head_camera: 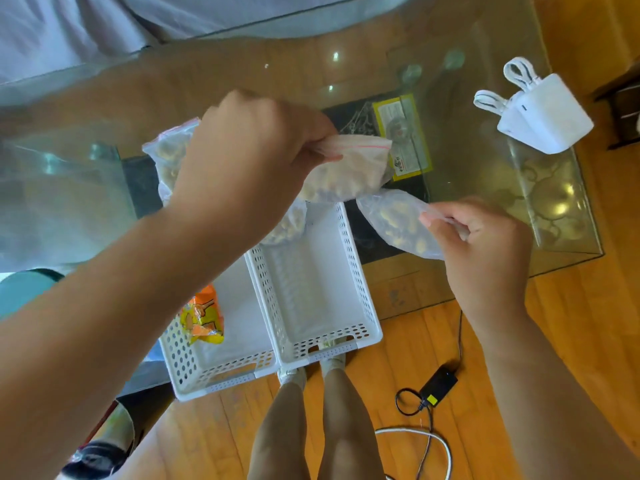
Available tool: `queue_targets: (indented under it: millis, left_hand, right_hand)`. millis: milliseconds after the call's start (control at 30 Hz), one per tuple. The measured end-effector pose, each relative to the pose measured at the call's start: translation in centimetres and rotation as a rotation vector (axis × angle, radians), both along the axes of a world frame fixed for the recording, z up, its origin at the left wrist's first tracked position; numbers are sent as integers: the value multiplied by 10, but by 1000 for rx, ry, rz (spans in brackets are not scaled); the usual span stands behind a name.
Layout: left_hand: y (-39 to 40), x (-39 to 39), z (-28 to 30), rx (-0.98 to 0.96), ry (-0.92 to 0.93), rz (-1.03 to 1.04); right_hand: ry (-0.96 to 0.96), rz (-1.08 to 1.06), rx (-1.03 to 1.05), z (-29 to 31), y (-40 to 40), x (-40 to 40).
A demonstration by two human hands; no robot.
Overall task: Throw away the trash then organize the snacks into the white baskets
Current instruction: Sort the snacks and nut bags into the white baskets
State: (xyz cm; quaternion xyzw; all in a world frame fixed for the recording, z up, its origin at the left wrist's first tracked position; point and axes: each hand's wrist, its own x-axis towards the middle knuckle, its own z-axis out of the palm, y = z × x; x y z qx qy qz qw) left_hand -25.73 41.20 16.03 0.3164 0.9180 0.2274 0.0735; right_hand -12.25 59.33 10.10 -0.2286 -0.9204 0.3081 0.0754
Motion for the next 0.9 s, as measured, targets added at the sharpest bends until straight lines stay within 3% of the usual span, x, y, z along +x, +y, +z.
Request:
queue_targets:
  millis: [400,700,900]
  left_hand:
    - [-66,62,-30,-10,-207,135]
    - [-67,68,-78,-188,-428,158]
    - [-55,60,-100,-267,-566,174]
  right_hand:
    - [-16,391,45,6,-43,39]
    - [-112,532,-23,-26,-82,42]
    - [-251,667,147,-45,-110,22]
